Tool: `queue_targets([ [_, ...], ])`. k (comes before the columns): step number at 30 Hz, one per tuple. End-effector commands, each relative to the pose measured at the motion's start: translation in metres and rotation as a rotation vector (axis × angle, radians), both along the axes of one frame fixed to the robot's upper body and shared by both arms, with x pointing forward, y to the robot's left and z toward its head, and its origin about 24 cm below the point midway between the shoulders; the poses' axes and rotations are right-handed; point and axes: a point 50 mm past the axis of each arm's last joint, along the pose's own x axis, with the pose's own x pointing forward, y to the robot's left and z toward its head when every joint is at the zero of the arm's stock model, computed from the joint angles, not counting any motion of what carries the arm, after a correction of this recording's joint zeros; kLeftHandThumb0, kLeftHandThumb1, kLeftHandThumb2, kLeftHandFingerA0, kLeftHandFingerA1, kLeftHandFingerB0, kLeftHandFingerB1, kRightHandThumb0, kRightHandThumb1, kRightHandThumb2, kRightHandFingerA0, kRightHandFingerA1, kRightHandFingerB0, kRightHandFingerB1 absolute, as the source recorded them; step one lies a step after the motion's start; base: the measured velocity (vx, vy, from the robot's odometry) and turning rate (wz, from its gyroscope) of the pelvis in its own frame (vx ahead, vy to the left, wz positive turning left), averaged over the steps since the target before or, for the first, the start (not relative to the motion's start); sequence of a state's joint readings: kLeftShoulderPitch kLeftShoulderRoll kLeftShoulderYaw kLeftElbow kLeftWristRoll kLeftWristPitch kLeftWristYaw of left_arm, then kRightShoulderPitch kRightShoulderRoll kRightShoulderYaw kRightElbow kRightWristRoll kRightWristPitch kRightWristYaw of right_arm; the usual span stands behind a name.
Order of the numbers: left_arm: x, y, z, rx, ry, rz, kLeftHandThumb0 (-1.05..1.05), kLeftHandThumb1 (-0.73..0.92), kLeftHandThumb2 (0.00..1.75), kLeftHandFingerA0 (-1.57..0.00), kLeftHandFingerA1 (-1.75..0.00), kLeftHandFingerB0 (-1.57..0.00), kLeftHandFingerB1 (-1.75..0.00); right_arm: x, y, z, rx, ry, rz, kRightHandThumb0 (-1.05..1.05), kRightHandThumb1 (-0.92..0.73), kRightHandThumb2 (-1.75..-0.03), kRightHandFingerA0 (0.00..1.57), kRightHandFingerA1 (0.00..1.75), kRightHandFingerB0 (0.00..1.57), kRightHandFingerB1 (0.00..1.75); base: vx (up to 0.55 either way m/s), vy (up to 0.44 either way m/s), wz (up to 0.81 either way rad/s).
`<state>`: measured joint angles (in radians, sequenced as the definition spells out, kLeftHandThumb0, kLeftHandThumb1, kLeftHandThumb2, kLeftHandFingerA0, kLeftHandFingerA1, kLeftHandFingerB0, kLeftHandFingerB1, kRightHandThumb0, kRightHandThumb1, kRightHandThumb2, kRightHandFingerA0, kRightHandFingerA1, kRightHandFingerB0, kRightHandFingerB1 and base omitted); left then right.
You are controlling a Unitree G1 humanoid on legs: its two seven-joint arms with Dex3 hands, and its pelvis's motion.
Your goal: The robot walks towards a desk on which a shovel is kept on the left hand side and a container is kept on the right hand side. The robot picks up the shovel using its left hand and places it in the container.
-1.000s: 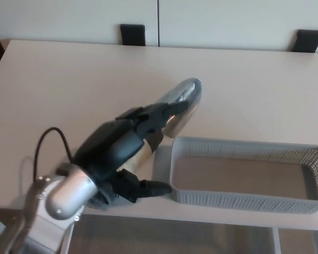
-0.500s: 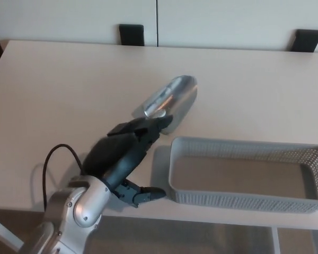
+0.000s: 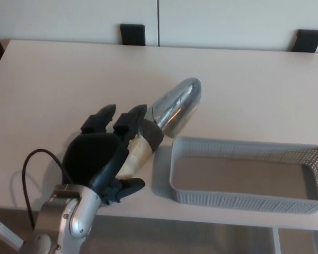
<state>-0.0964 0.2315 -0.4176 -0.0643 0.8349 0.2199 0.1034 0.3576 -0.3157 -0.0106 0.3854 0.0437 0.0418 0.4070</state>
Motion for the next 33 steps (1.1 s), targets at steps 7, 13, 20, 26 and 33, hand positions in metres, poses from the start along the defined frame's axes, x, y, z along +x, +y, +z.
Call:
queue_targets([
  [7,-0.003,0.016,0.008,0.158,-0.231,0.155,-0.62,0.39,0.76,0.00,-0.09,0.00,-0.16,0.001,-0.006,0.004,-0.012,-0.015,0.034,-0.47,-0.56,-0.71,0.20,0.44,0.17,0.40,0.00,0.000,0.00],
  [13,0.002,0.014,0.001,0.161,-0.198,0.168,-0.60,0.38,0.77,0.00,-0.13,0.00,-0.20,0.004,-0.005,0.006,-0.022,-0.020,0.053,-0.48,-0.57,-0.71,0.20,0.44,0.18,0.40,0.00,0.000,0.00],
  [20,0.008,0.008,-0.006,0.137,-0.116,0.177,-0.67,0.42,0.72,-0.12,-0.15,-0.12,-0.16,0.007,-0.004,0.007,-0.030,-0.027,0.072,-0.48,-0.57,-0.72,0.21,0.46,0.18,0.41,0.00,0.000,0.00],
  [26,0.013,-0.001,-0.012,0.095,-0.041,0.161,-0.67,0.42,0.75,-0.06,-0.37,-0.02,-0.24,0.010,-0.005,0.008,-0.036,-0.029,0.084,-0.50,-0.56,-0.73,0.21,0.47,0.18,0.42,0.00,0.000,0.00],
  [33,0.022,-0.002,-0.015,0.044,0.093,0.144,-0.34,0.25,0.86,0.00,-0.48,0.00,-0.48,0.012,-0.005,0.010,-0.030,-0.035,0.083,-0.47,-0.57,-0.71,0.21,0.45,0.18,0.40,0.00,0.000,0.00],
])
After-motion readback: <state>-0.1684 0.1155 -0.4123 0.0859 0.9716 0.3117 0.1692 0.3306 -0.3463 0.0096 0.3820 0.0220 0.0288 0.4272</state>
